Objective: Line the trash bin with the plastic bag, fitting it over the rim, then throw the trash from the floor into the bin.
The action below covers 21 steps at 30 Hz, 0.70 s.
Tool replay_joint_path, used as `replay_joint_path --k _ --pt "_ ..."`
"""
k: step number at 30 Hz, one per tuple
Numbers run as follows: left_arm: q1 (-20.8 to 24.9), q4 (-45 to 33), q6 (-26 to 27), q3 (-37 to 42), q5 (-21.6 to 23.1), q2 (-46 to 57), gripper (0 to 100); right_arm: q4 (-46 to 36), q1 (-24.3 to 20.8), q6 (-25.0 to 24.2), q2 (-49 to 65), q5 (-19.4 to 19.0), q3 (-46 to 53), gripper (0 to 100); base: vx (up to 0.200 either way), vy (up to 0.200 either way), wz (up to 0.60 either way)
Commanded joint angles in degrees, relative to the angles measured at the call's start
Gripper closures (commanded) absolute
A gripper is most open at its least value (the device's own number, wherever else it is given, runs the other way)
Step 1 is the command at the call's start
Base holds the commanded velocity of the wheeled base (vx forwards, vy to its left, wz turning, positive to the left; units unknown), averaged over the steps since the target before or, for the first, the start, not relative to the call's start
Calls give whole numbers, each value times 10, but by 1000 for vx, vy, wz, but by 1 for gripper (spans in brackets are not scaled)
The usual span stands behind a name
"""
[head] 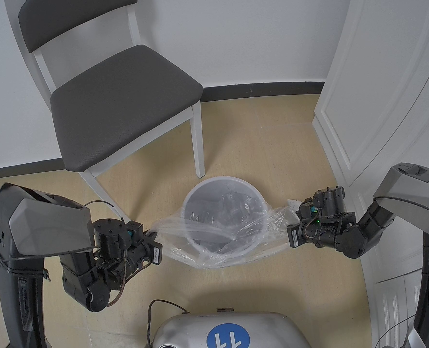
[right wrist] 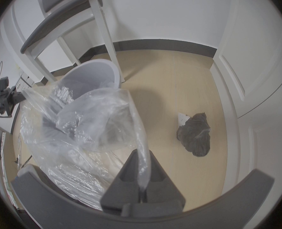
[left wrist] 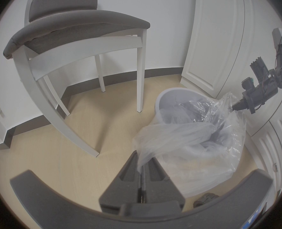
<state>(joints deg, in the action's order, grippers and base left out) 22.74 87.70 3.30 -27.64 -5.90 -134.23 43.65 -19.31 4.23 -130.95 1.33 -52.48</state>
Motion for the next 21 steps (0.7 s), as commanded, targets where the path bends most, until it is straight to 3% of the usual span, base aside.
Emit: replay_joint_path --k 1,7,15,19,21 --pt "-6 0 1 -40 -2 -41 100 27 0 -18 -27 1 -15 100 0 0 0" --pt "-8 1 1 -56 -4 -58 100 78 0 -21 -38 1 -10 100 0 0 0" --pt "-16 1 3 -44 -3 -34 100 75 9 -3 7 -4 33 100 0 0 0" --pt "-22 1 3 -22 -3 -35 100 82 39 77 13 -14 61 100 0 0 0" --pt "-22 1 4 -22 -3 -35 100 83 44 86 13 -18 63 100 0 0 0"
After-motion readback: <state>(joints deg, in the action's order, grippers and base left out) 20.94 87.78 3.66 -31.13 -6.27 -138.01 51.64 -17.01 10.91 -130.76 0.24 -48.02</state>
